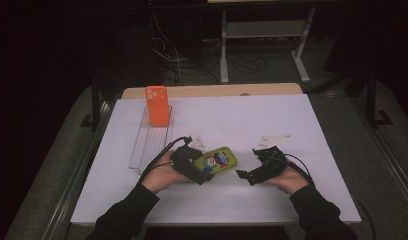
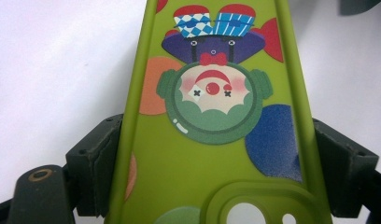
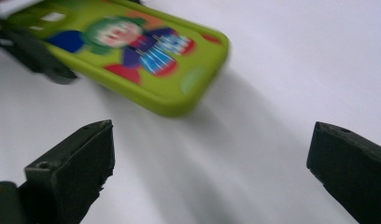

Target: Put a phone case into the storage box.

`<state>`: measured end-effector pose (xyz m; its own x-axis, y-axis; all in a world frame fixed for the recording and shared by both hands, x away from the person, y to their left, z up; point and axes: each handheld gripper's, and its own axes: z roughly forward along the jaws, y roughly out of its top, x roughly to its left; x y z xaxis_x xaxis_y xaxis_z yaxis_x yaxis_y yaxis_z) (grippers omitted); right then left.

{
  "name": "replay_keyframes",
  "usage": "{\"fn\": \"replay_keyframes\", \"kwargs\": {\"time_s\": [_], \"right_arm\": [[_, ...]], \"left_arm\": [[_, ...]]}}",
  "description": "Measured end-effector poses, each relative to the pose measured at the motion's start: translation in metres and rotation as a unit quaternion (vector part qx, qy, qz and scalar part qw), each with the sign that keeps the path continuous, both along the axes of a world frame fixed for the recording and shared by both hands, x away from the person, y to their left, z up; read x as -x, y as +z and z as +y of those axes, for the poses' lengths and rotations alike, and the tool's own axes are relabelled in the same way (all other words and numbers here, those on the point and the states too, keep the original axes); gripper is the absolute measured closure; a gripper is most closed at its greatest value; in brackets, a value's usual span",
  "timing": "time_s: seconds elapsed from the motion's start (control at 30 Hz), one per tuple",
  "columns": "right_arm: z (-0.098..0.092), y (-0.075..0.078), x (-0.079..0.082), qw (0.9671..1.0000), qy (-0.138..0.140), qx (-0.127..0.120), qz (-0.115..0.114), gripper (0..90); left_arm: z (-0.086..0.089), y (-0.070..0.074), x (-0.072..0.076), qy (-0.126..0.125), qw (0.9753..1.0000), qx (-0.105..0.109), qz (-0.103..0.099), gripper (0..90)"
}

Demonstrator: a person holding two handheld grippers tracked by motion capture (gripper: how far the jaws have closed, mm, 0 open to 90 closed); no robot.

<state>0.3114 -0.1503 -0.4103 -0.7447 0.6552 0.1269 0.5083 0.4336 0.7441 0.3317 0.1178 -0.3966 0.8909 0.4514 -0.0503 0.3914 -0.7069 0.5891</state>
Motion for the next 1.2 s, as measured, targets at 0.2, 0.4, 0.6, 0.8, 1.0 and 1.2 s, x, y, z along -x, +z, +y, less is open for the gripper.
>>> {"fn": "replay_keyframes", "kwargs": {"time_s": [0.2, 0.4, 0.6, 0.8, 1.0, 1.2], "right_arm": [[0.008, -0.012, 0.005, 0.9993, -0.034, 0.008, -0.009, 0.3], [0.014, -0.018, 0.005, 0.9984, -0.045, 0.023, -0.026, 0.3], [0.022, -0.021, 0.008, 0.993, -0.033, 0.077, -0.083, 0.3], [0.03, -0.021, 0.015, 0.9855, -0.022, 0.114, -0.124, 0.3], [0.035, -0.021, 0.019, 0.9714, -0.006, 0.155, -0.18, 0.3], [0.039, -0.019, 0.025, 0.9459, 0.013, 0.206, -0.251, 0.3]], "left_arm": [[0.002, 0.003, -0.001, 0.017, 0.9998, 0.0, -0.003, 15.2], [0.002, 0.004, -0.001, 0.026, 0.9996, -0.002, -0.007, 15.2], [0.0, 0.003, 0.0, 0.025, 0.9997, -0.001, -0.003, 15.2], [0.0, 0.004, 0.0, 0.023, 0.9997, -0.002, -0.003, 15.2], [0.001, 0.004, 0.0, 0.018, 0.9998, -0.004, -0.009, 15.2], [0.0, 0.004, 0.0, 0.019, 0.9998, -0.002, -0.01, 15.3]]}}
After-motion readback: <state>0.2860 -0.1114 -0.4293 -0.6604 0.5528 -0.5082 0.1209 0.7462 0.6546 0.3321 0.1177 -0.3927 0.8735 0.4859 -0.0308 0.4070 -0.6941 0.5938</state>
